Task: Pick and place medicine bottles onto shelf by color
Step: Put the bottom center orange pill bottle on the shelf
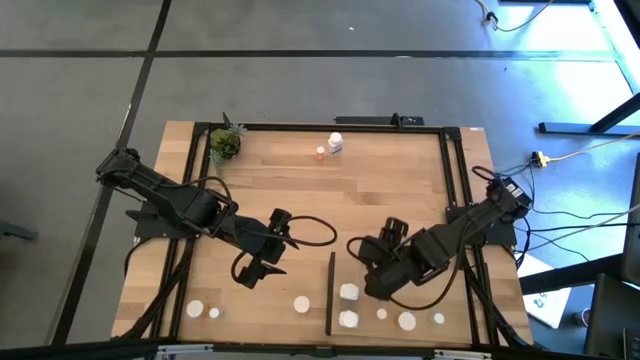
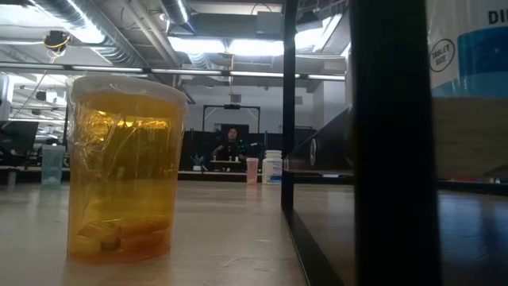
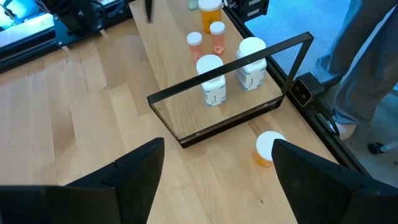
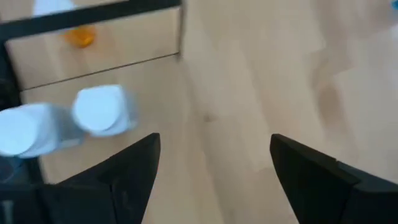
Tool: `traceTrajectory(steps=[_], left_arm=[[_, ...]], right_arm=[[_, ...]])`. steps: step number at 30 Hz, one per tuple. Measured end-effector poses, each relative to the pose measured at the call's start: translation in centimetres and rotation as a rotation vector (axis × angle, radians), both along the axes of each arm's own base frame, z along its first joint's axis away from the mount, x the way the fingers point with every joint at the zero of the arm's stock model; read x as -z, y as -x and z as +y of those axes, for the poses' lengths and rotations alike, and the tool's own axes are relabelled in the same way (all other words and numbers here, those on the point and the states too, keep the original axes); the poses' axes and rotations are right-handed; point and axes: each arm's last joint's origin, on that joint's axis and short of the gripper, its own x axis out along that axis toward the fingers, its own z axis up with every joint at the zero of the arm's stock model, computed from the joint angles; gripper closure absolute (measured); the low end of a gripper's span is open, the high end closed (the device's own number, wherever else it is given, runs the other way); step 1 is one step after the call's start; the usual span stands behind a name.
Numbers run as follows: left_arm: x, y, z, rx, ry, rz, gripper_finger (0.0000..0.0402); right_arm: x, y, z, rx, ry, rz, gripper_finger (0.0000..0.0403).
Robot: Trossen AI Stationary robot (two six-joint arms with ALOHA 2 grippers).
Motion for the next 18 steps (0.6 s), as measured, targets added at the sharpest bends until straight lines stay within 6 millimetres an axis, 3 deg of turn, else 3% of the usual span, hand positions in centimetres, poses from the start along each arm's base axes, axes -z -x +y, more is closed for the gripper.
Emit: traceTrajectory(steps=[18], left_arm=[[0.0, 0.0, 0.0, 0.0, 0.0, 0.0, 0.0109]], right_arm=[[-2.8, -1.4, -4.7, -0.025, 0.115, -0.047, 0.0097]])
